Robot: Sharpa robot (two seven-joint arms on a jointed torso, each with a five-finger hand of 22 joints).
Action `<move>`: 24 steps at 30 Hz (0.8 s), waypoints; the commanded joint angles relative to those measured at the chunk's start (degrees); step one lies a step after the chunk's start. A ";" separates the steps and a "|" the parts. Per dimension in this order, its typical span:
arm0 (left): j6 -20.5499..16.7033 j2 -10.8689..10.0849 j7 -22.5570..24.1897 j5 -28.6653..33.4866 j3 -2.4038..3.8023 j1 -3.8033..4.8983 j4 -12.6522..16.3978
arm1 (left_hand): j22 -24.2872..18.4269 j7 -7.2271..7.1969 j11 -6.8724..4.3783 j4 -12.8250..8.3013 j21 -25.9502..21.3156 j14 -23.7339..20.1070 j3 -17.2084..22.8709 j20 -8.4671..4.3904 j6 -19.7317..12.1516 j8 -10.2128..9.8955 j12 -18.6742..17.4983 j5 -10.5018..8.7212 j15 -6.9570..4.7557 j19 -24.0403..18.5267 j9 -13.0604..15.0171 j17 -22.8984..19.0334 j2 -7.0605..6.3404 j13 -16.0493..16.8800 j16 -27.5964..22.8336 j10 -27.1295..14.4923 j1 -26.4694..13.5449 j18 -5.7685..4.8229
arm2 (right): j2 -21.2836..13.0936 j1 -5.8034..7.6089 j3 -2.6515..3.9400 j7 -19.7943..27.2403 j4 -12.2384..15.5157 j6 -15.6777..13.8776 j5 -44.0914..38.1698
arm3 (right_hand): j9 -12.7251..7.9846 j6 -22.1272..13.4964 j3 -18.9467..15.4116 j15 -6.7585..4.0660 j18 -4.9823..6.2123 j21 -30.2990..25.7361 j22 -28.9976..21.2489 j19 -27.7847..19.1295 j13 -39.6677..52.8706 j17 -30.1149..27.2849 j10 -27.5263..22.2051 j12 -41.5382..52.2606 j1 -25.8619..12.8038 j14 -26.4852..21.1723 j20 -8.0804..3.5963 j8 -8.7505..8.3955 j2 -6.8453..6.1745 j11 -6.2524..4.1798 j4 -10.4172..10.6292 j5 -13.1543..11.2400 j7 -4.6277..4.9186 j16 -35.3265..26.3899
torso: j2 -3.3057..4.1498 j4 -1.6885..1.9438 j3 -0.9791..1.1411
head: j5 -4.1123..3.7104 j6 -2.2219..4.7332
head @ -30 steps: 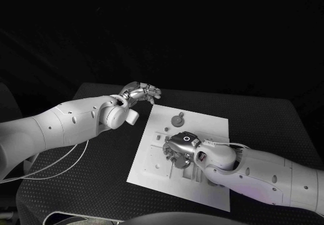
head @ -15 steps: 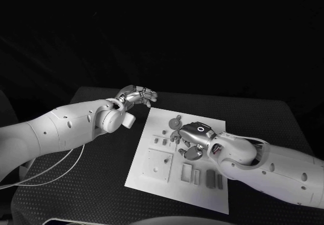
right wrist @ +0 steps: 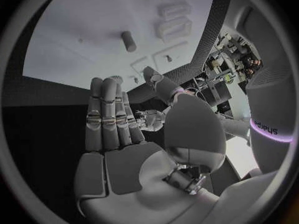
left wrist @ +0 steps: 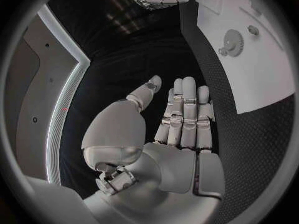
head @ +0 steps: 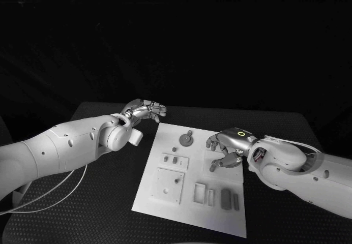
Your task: Assemble the parts on the task board
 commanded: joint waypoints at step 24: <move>1.13 -0.03 0.45 0.34 -0.05 0.02 -0.10 | 0.11 0.13 -0.06 0.51 -0.38 0.04 0.00 -1.53 -0.39 -0.39 0.44 0.01 0.30 0.09 0.12 0.10 -0.57 -0.04 -0.36 -0.38 -0.16 -0.04 | 2.09 -2.24 -1.88 0.36 -2.89 3.16 -1.12 | 0.59 2.61 2.07 -1.02 0.47 0.73 2.18 2.49 -3.41 -1.51 1.82 3.70 5.73 -0.50 -1.24 3.50 1.33 -0.85 4.22 -0.99 -0.20 7.26 | 0.10 0.19 -0.07 | -0.35 -0.65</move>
